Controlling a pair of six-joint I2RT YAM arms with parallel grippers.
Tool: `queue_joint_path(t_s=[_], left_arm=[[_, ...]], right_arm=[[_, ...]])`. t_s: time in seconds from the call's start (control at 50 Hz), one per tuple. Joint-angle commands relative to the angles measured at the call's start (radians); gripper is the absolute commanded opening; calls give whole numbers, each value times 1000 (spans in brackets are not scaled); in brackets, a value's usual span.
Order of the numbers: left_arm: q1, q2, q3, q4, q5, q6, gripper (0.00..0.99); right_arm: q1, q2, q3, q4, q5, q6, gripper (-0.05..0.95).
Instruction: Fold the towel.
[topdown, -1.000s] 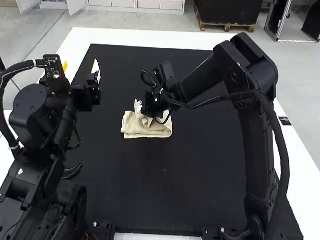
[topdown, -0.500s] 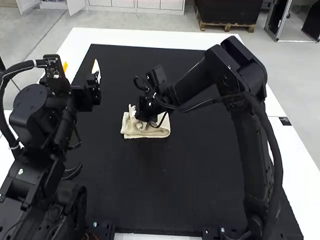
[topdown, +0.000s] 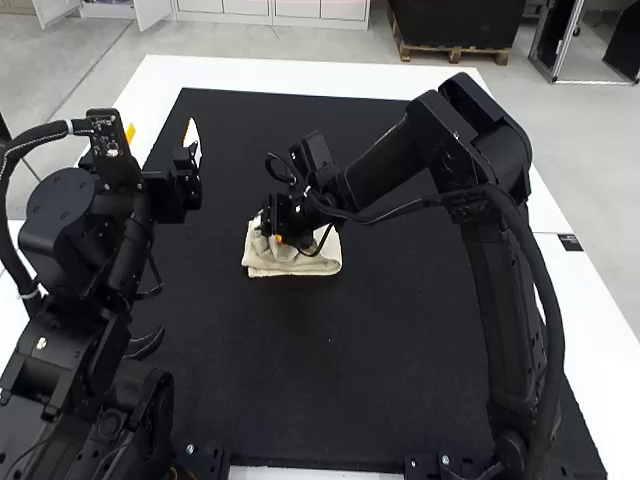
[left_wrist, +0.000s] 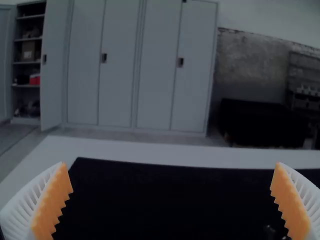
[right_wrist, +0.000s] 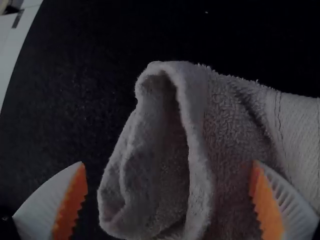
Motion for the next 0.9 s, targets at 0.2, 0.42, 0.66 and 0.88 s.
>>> queue_joint_path(t_s=[0.2,0.42,0.66,0.88], left_arm=[[12,-21,3,0,-6,-7,934],[10,-21,3,-2,-6,-7,934],[10,-21,1,-2,-6,-7,934],[10,-21,3,-3,-6,-7,934]], right_arm=[[20,-18,99,-46,-3,16,856],[15,-59,121,-76,-3,21,856],[-8,-133,149,-110,0,25,667],[-31,-196,155,-151,19,16,113]])
